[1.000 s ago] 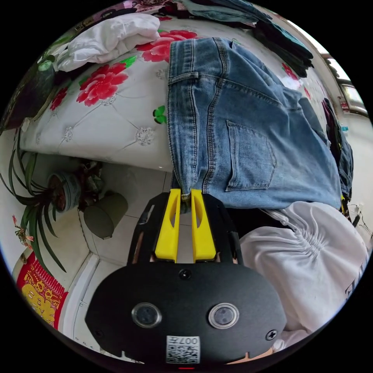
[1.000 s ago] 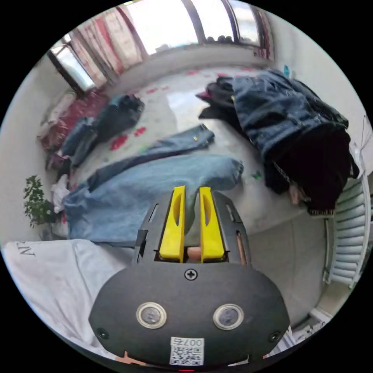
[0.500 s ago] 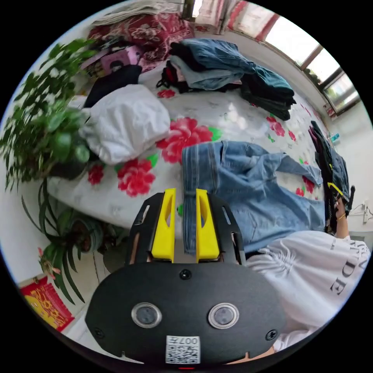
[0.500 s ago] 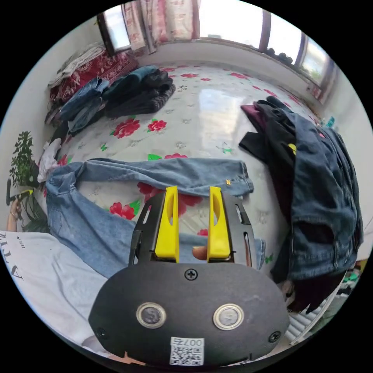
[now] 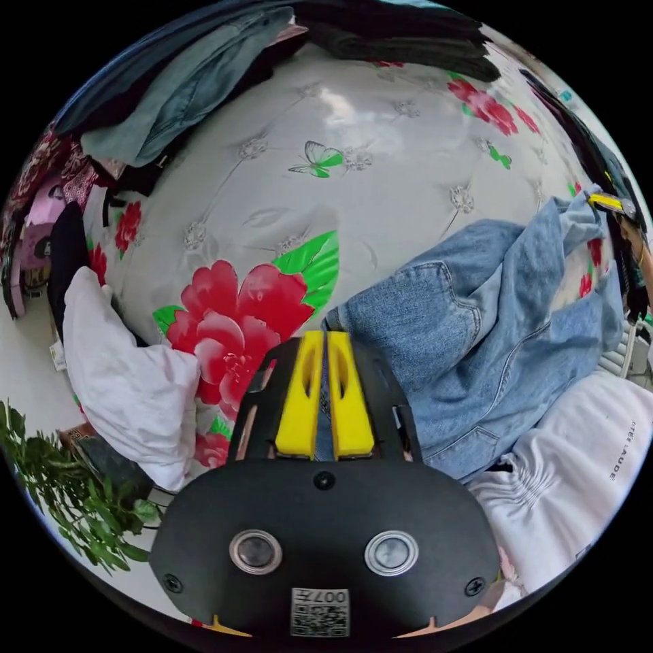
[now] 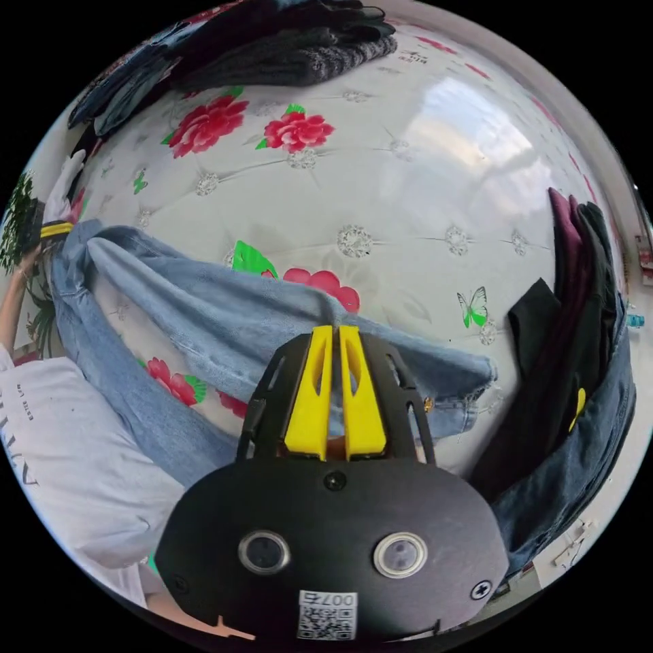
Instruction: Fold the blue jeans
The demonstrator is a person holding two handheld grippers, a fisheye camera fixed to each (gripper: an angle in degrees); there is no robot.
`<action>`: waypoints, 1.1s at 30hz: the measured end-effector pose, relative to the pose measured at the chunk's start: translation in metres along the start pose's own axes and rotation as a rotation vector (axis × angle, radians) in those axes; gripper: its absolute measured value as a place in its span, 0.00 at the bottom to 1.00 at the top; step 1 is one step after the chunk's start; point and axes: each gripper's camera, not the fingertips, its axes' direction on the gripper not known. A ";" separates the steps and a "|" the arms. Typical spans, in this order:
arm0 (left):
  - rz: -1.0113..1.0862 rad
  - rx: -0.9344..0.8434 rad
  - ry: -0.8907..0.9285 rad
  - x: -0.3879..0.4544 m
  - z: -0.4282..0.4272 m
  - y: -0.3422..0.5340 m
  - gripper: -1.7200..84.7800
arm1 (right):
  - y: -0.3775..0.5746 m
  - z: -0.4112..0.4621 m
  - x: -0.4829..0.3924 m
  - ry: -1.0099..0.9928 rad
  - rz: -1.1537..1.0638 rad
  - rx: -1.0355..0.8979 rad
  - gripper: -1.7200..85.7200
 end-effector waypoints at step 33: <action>-0.426 0.260 0.067 -0.042 -0.005 0.025 0.01 | 0.002 -0.065 0.119 -0.139 0.314 0.477 0.03</action>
